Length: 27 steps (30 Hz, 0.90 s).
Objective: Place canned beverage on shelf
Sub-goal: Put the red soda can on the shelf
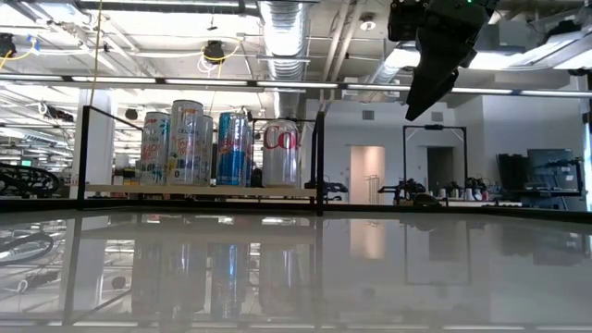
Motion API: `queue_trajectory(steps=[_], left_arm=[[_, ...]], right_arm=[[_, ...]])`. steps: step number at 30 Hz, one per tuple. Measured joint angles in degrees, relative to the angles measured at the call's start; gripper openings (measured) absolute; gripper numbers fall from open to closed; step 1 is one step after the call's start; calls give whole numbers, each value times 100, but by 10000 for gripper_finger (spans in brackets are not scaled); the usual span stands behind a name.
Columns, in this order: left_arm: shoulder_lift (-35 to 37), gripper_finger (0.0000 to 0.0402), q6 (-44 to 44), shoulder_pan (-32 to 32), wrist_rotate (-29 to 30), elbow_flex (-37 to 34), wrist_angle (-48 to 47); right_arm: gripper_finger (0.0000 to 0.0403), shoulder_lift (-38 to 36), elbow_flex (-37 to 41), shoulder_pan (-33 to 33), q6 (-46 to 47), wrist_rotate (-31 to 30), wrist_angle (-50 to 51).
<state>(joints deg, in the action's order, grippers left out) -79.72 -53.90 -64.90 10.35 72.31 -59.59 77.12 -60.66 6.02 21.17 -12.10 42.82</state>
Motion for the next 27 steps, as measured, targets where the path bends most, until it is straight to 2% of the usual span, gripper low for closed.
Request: queue_trajectory(steps=[12,21,27], left_arm=[[-20,274,454,0,326,209,-257],[-17,274,-376,0,39,256,-308],[-17,274,-256,0,193,245,-334]], right_arm=[[373,0,0,0,-4,1,0],[373,0,0,0,-9,2,-1],[373,0,0,0,-22,0,-1]])
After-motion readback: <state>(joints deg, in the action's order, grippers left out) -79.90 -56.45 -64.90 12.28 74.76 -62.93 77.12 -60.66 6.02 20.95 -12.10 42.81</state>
